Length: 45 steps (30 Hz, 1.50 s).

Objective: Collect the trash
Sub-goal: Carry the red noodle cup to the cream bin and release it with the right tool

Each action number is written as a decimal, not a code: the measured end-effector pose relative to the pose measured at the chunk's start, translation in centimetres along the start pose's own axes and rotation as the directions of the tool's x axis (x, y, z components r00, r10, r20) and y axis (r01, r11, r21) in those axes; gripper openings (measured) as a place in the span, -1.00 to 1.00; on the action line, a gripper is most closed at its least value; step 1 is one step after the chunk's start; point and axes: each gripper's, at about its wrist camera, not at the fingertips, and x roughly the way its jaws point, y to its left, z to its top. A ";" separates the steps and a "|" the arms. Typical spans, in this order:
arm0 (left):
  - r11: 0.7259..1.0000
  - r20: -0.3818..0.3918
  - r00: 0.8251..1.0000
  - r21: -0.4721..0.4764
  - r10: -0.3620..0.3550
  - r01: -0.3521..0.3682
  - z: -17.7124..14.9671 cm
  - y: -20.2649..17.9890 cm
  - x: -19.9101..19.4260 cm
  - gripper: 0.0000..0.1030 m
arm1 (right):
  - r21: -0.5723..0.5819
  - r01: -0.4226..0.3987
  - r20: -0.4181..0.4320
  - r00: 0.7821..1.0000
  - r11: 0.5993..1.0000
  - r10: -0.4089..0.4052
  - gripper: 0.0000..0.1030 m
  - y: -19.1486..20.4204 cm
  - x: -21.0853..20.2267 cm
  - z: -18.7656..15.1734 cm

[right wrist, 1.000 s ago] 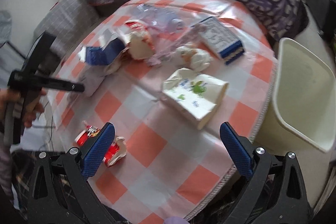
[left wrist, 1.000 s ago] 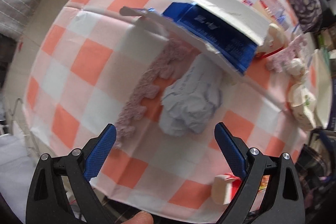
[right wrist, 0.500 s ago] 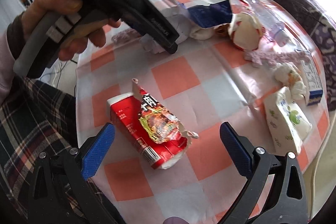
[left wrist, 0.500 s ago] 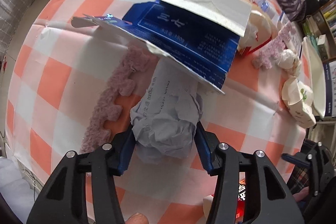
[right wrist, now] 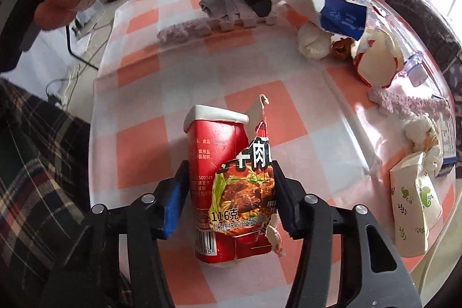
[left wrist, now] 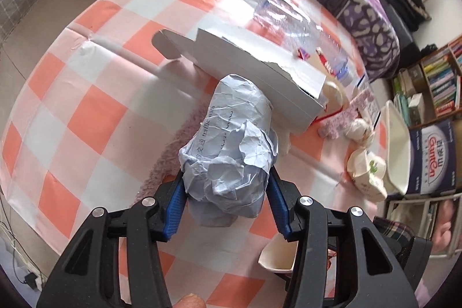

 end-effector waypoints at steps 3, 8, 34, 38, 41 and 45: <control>0.999 0.041 0.999 -0.035 -0.007 0.009 0.9 -1.2 0.0 -0.01 | 0.051 0.012 0.053 0.999 0.999 -0.014 -0.02 -1.3 -1.6 0.7; 0.997 0.137 0.990 -0.079 -0.012 0.023 1.7 -2.4 -1.9 -0.01 | 0.156 0.057 0.167 0.982 0.986 -0.083 -0.02 -4.0 -5.9 1.2; 1.000 0.318 0.948 0.021 0.002 -0.008 2.9 -17.4 -0.7 0.00 | 0.847 0.306 -0.001 0.818 0.434 -0.575 0.05 -27.7 -15.2 -9.2; 0.996 0.299 0.954 0.092 -0.014 -0.014 2.5 -20.8 0.7 0.00 | 0.931 0.221 -0.052 0.868 0.291 -0.494 0.06 -31.2 -15.1 -13.0; 0.990 0.279 0.960 0.141 -0.034 -0.006 2.1 -23.2 1.6 0.00 | 0.956 0.202 -0.087 0.888 0.213 -0.451 0.24 -32.9 -14.9 -14.5; 0.975 0.261 0.963 0.221 -0.067 0.008 1.5 -27.1 2.4 0.00 | 0.981 0.160 -0.095 0.885 0.107 -0.456 0.63 -33.9 -15.5 -16.4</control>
